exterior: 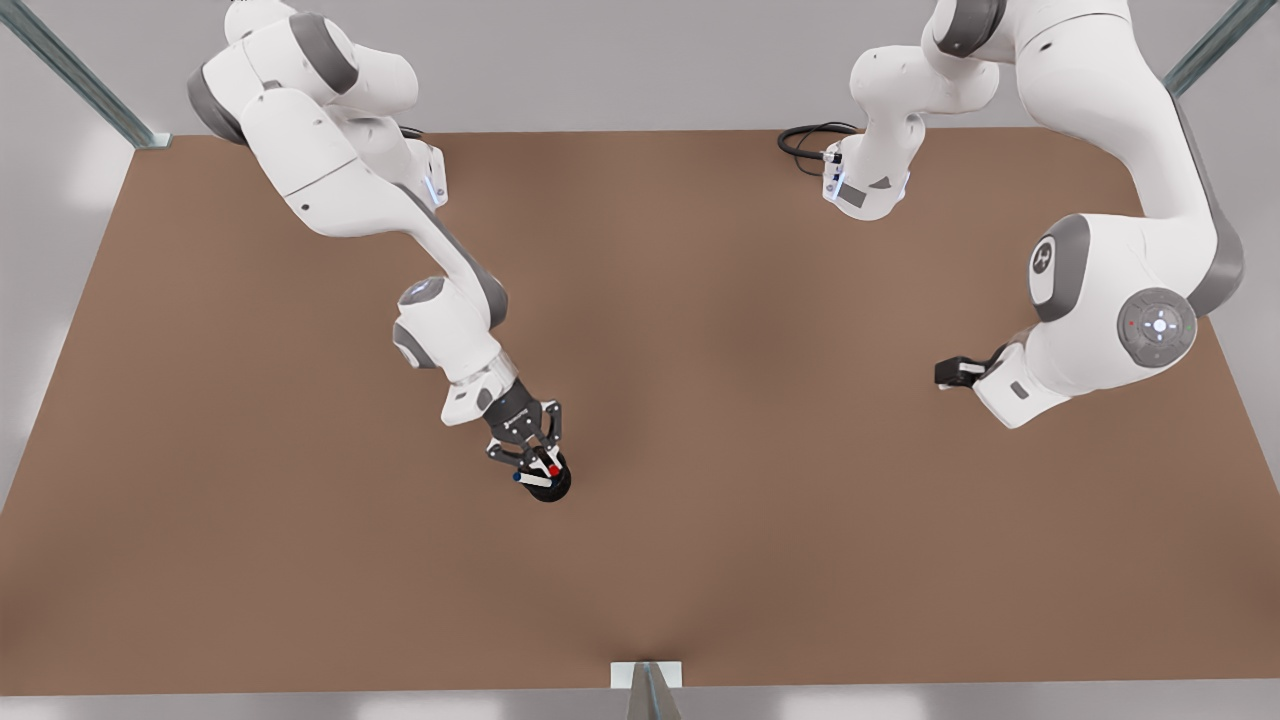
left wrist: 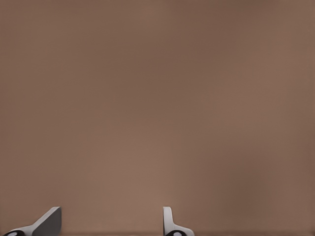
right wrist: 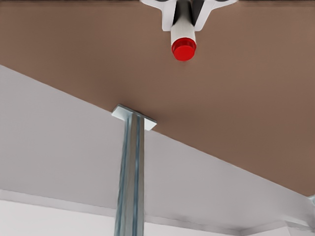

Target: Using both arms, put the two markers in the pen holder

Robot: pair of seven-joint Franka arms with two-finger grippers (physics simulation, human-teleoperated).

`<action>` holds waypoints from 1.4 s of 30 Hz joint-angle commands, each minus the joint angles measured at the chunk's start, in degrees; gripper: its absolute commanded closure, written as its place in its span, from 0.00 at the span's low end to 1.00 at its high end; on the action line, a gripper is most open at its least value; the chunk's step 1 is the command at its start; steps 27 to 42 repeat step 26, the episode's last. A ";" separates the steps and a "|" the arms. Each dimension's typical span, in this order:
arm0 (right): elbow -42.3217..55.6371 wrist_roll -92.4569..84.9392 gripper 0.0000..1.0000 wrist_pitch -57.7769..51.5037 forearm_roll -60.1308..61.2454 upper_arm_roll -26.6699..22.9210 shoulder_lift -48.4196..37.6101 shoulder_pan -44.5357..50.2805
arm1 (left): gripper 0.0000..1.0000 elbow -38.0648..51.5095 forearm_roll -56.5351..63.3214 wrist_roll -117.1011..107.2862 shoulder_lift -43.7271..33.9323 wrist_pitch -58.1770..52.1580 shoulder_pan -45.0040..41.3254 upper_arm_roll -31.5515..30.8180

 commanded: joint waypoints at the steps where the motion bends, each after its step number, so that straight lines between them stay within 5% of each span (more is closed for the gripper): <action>1: 0.10 -0.23 0.72 3.14 -1.91 -1.11 1.72 0.24 | 0.00 0.08 -0.10 0.12 0.03 0.02 0.07 0.00; 2: 0.54 -0.23 0.70 4.90 -2.62 -1.99 4.01 0.59 | 0.00 -0.01 -0.19 0.12 0.29 0.02 0.07 -0.09; 3: 0.81 -0.32 0.21 5.87 -3.23 -3.13 4.80 0.86 | 0.00 -0.01 -0.19 0.12 0.38 0.02 0.07 -0.09; 4: 0.81 -0.32 0.00 5.87 -3.23 -3.14 5.15 0.86 | 0.00 -0.01 -0.19 0.12 0.55 0.02 0.07 -0.09; 7: 3.00 -0.41 0.00 4.38 -3.23 -2.96 3.93 -0.19 | 0.00 0.08 -0.01 0.56 0.55 -0.69 0.24 -0.09; 8: 5.90 -0.40 0.00 -5.45 -3.06 -1.47 0.59 -1.60 | 0.00 0.08 -0.01 0.56 0.47 -0.69 0.42 0.00; 9: 9.50 -0.49 0.00 -17.75 -1.22 4.32 -2.40 -5.37 | 0.00 0.08 0.17 0.65 0.38 -0.60 0.33 0.00; 11: 25.58 -0.84 0.00 -56.95 -0.42 26.39 -3.55 -21.55 | 0.00 0.69 0.61 0.83 0.20 -0.51 -0.02 -0.18; 12: 29.81 -0.41 0.00 -69.09 -0.33 32.98 -3.55 -26.47 | 0.00 1.04 0.61 0.83 0.03 -0.60 -0.02 -0.18; 13: 30.86 -0.75 0.00 -73.13 0.10 32.82 -4.77 -28.23 | 0.00 1.40 0.61 0.74 0.03 -0.69 -0.02 -0.18; 14: 22.73 -2.06 0.00 -74.21 25.00 12.78 -21.70 -20.74 | 0.00 1.92 0.78 0.48 0.03 -0.69 -0.11 -0.09; 15: 12.87 -7.25 0.00 -72.61 30.07 -0.31 -29.99 -12.85 | 0.00 2.27 0.78 0.13 0.03 -0.69 -0.11 -0.09; 16: 16.27 -7.88 0.00 -85.52 29.99 -11.98 -29.13 -3.03 | 0.00 2.27 0.78 0.04 0.03 -1.21 -0.11 -0.09; 17: 21.36 -8.23 0.00 -89.40 29.81 -16.50 -26.49 0.07 | 0.00 2.45 0.87 0.04 0.29 -1.48 -0.28 -0.09; 24: 23.75 -14.91 0.00 -96.35 32.19 -20.01 -26.40 0.33 | 0.00 2.45 0.87 -1.63 0.64 -1.74 -1.25 -0.09; 42: 24.10 -14.38 0.00 -95.65 32.18 -20.01 -26.14 0.68 | 0.00 2.45 0.78 -1.72 0.64 -1.74 -1.25 -0.09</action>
